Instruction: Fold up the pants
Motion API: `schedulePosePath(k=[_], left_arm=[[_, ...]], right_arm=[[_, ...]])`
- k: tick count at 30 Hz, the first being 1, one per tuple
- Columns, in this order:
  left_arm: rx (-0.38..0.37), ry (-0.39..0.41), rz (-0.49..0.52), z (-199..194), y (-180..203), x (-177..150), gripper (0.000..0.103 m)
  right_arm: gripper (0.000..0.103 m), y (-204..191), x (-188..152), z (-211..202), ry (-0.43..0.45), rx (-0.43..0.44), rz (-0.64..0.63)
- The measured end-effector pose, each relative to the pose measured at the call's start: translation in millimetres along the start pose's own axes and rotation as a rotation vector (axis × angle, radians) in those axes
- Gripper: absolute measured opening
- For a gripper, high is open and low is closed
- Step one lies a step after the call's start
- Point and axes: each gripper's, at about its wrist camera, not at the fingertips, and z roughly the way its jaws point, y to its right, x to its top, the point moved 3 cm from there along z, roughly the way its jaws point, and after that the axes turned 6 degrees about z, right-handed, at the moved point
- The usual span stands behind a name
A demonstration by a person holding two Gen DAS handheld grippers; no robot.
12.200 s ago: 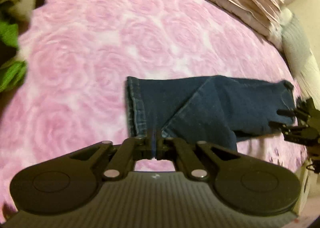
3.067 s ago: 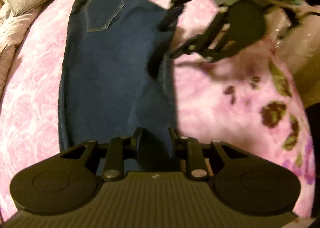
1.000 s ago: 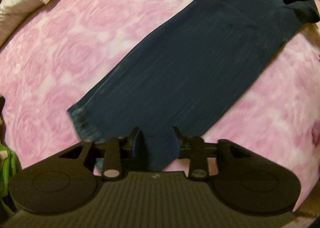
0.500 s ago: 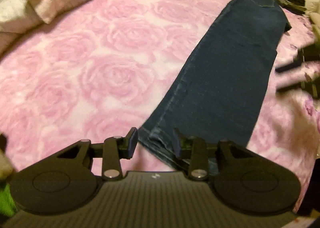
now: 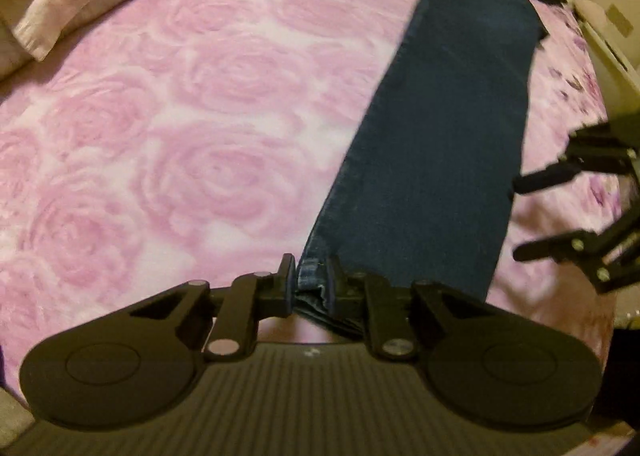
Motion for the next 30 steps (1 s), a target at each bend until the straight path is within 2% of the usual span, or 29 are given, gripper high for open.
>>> schedulePosePath(k=[3,8,11,14,17,22,25,27,30], left_arm=[[-0.042,-0.051,0.013,19,0,-6,0.012],[-0.071,-0.035,-0.021,11,-7,-6,0.013],[-0.061,-0.042,0.015,11,-4,-7,0.014],[-0.035,-0.038,0.041,2,-1,-5,0.015],[0.013,-0.023,0.072,-16,2,-8,0.015],[0.029,-0.015,0.061,-38,14,-6,0.015],[0.047,-0.021,0.068,-48,24,-5,0.017],[0.060,-0.029,0.080,-54,31,-7,0.025],[0.085,-0.043,0.101,-63,38,-11,0.036]], right_arm=[[0.053,-12,-1,12,-0.015,0.012,-0.020],[0.054,-26,-1,17,0.022,0.045,-0.016],[0.055,-34,-4,32,-0.010,0.056,-0.033],[0.060,-38,-10,40,-0.041,0.051,-0.068],[0.060,-35,-6,29,-0.046,0.047,-0.010],[0.060,-27,-7,7,-0.040,-0.032,0.058],[0.061,-16,-4,-14,-0.048,-0.117,0.110],[0.066,-13,-3,-27,-0.043,-0.157,0.107],[0.072,-22,-3,-43,-0.031,-0.188,0.015]])
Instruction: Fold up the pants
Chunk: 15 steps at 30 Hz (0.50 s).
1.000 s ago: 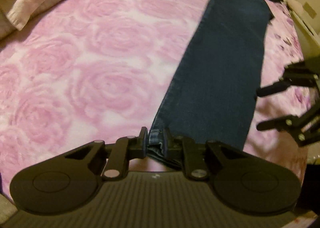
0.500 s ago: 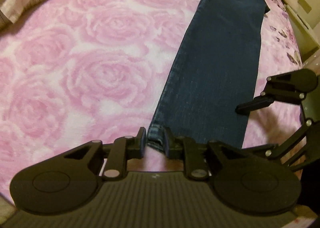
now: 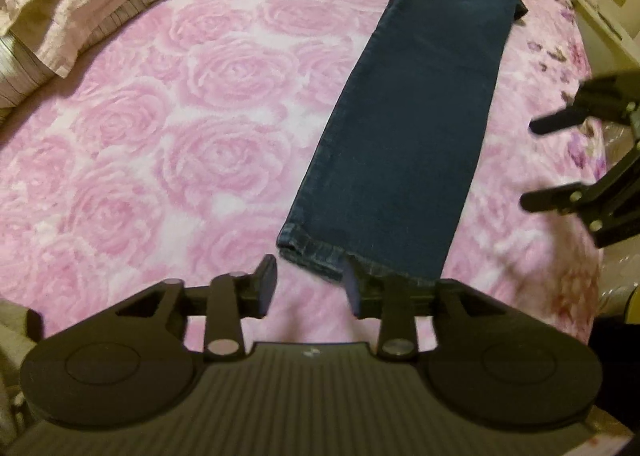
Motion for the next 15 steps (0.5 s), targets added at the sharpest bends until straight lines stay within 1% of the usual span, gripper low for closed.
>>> schedulePosePath(k=[1,3,4,5,8,10,12,15], left_arm=[[0.015,-0.006,0.011,-3,1,-2,0.039],[0.046,-0.007,0.024,-9,1,-6,0.053],[0.059,-0.004,0.023,-11,-1,-9,0.057],[0.070,-0.003,0.021,-12,-3,-11,0.064],[0.093,-0.001,0.030,-8,-7,-17,0.065],[0.104,-0.001,0.065,-1,-7,-22,0.067],[0.104,-0.003,0.084,7,-6,-27,0.068],[0.088,-0.002,0.072,16,-7,-33,0.068]], right_arm=[[0.072,-6,-2,-3,0.008,0.000,-0.044],[0.073,-20,-8,-3,0.017,0.017,-0.125],[0.073,-30,-12,1,0.025,0.020,-0.181],[0.073,-40,-17,7,0.034,0.027,-0.234],[0.073,-69,-34,31,0.063,0.046,-0.410],[0.073,-87,-46,48,0.087,0.056,-0.514],[0.072,-100,-58,63,0.116,0.046,-0.612],[0.071,-112,-71,76,0.181,0.006,-0.736]])
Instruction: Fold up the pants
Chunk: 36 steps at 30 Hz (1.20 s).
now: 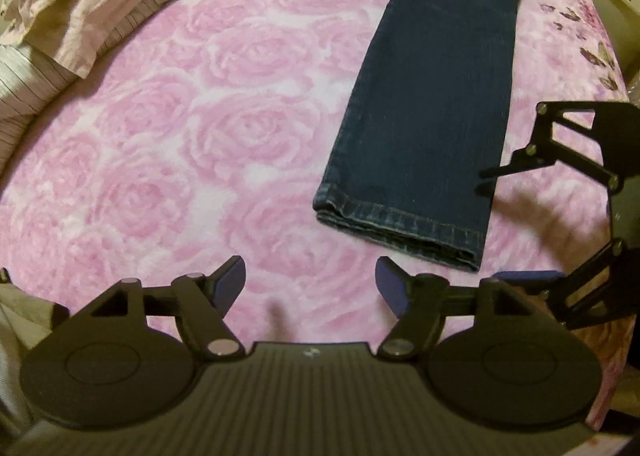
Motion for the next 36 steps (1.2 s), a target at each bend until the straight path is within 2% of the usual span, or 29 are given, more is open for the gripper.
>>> schedulePosePath(k=[4,6,7,8,10,13,16,22,23,25,26,27,29,32,36], left_arm=[[-0.003,0.002,-0.011,7,3,-5,0.068],[-0.001,0.002,0.000,7,4,-6,0.069],[0.001,0.003,0.022,6,5,-6,0.070],[0.003,0.007,0.057,5,7,-6,0.074],[0.017,0.022,0.188,1,15,-6,0.082],[0.053,0.031,0.432,2,29,-6,0.085],[0.085,0.066,0.660,8,41,-5,0.085],[0.089,0.180,0.924,17,51,17,0.084],[0.090,0.193,0.966,18,51,23,0.079],[0.089,0.194,1.003,18,47,35,0.055],[0.086,0.192,1.006,16,45,42,0.036],[0.069,0.184,1.004,13,41,49,0.022],[0.034,0.190,0.996,1,36,68,0.016],[0.015,0.206,1.012,-21,31,103,0.013],[-0.017,0.234,0.989,-43,35,179,0.012]], right_arm=[[0.070,-10,-3,9,0.047,-0.028,-0.102],[0.068,-6,-4,12,0.061,-0.017,-0.098],[0.058,-3,-4,11,0.060,-0.004,-0.091],[0.034,-2,-4,9,0.056,0.015,-0.088],[0.019,-2,-1,2,0.058,0.026,-0.085],[0.008,9,9,-13,0.074,0.014,-0.011],[0.006,28,19,-29,0.090,0.015,0.049],[0.006,63,38,-62,0.106,0.037,0.151],[0.006,68,40,-67,0.108,0.043,0.169],[0.006,79,43,-78,0.112,0.058,0.207],[0.005,85,44,-83,0.118,0.063,0.230],[0.005,94,46,-88,0.123,0.067,0.268],[0.005,109,45,-102,0.140,0.063,0.328],[0.005,146,42,-122,0.168,0.064,0.468],[0.005,205,25,-154,0.219,0.038,0.656]])
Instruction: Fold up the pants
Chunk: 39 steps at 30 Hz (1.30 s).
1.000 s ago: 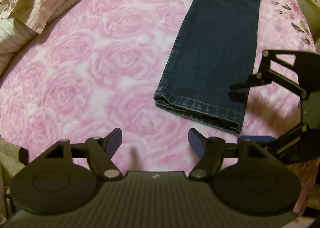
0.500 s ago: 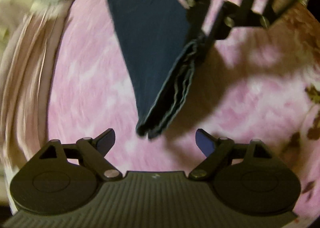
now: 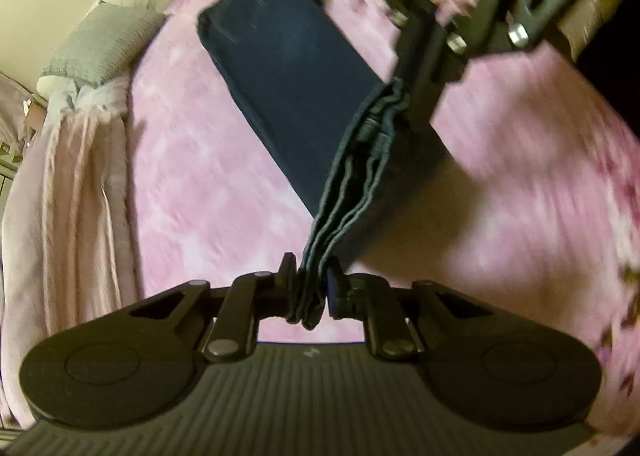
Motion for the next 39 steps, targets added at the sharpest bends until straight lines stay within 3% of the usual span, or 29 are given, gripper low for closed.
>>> schedulePosePath(k=[5,9,15,20,23,25,26,27,29,33,36,39], left_arm=[[-0.034,0.007,0.044,34,-79,87,0.012],[-0.098,0.002,0.069,96,-130,154,0.012],[-0.248,-0.039,0.086,224,-167,225,0.012],[-0.330,-0.068,0.066,302,-178,251,0.012],[-0.357,-0.094,0.052,340,-179,257,0.014],[-0.361,-0.117,0.017,361,-179,257,0.023],[-0.343,-0.129,-0.002,367,-179,257,0.035],[-0.326,-0.148,-0.025,372,-181,256,0.036],[-0.306,-0.151,-0.068,370,-190,250,0.036],[-0.264,-0.137,-0.240,345,-219,226,0.035],[-0.324,-0.066,-0.390,326,-224,214,0.035],[-0.389,-0.011,-0.485,332,-210,212,0.035]], right_arm=[[0.005,100,27,-33,0.071,-0.027,0.201],[0.005,199,32,-41,0.083,-0.023,0.380],[0.005,336,-5,-20,0.049,0.012,0.666],[0.005,415,-42,-4,0.035,0.003,0.843],[0.005,443,-62,10,0.010,-0.015,0.903],[0.005,457,-73,23,-0.016,-0.036,0.925],[0.006,460,-77,25,-0.031,-0.058,0.926],[0.007,462,-80,23,-0.040,-0.084,0.919],[0.021,462,-81,15,-0.049,-0.132,0.893],[0.022,446,-76,-23,-0.011,-0.207,0.782],[0.022,422,-71,-32,0.001,-0.168,0.713],[0.022,412,-74,-11,-0.014,-0.139,0.665]])
